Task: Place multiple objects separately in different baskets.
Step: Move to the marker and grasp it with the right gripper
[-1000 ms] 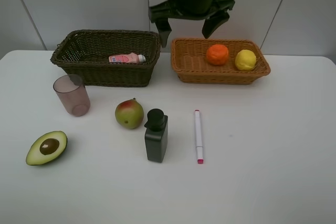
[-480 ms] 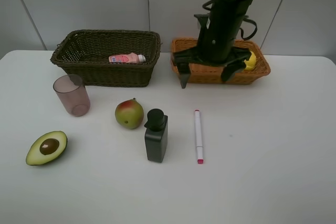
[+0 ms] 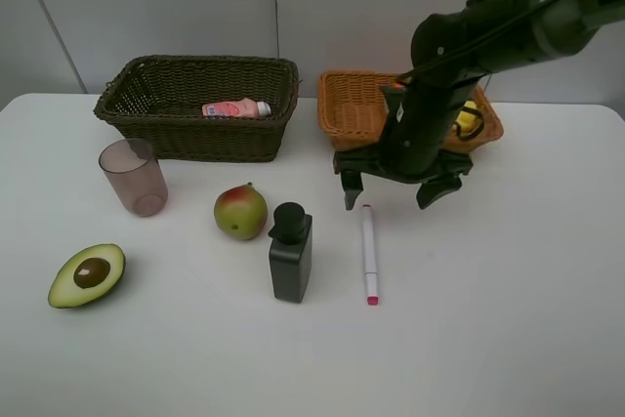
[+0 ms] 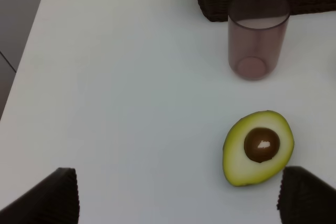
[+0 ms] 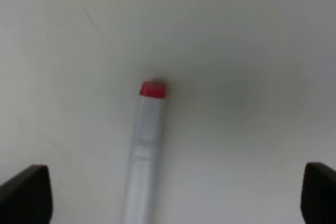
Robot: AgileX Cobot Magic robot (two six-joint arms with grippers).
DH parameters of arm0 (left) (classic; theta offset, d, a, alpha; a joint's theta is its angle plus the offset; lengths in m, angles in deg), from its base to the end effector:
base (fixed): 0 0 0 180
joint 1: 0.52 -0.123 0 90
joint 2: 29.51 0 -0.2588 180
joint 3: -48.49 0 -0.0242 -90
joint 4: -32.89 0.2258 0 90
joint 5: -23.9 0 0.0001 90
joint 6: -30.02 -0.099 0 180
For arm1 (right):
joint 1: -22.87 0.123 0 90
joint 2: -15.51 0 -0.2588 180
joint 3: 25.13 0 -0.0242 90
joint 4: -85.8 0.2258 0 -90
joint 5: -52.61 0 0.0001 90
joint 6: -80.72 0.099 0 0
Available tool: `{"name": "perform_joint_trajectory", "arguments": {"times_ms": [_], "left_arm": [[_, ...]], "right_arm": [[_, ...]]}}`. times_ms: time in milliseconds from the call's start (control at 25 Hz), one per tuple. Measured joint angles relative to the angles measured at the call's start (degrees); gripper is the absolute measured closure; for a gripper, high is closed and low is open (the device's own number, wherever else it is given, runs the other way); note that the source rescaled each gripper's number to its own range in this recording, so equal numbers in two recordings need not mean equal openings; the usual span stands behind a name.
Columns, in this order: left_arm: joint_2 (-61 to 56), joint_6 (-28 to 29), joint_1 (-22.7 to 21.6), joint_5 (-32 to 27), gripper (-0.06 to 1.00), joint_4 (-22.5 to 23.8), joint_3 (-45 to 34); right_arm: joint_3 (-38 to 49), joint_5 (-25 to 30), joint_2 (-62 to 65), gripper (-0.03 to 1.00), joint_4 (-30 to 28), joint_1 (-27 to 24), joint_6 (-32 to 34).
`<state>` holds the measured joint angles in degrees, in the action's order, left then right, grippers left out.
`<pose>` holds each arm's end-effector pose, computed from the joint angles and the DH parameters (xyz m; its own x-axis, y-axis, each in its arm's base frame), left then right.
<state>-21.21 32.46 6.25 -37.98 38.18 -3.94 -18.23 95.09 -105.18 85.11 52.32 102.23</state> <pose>0.0131 0.0066 0.2388 -0.5336 0.0644 -0.8433 0.0499 0.9978 0.0446 0.2989 0.1678 0.1295 -0.9765 -0.1398 -0.1639 -0.1504 0.9871 0.0543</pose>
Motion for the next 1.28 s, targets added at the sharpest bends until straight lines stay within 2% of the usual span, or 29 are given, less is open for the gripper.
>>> {"name": "perform_joint_trajectory", "arguments": {"times_ms": [320, 1280], "left_arm": [[0.0, 0.0, 0.0, 0.0, -0.06, 0.0, 0.0], [0.0, 0.0, 0.0, 0.0, -0.06, 0.0, 0.0]], "right_arm": [[4.5, -5.2, -0.4, -0.03, 1.6, 0.0, 0.4], [4.0, -4.7, -4.6, -0.03, 0.1, 0.7, 0.4]]}}
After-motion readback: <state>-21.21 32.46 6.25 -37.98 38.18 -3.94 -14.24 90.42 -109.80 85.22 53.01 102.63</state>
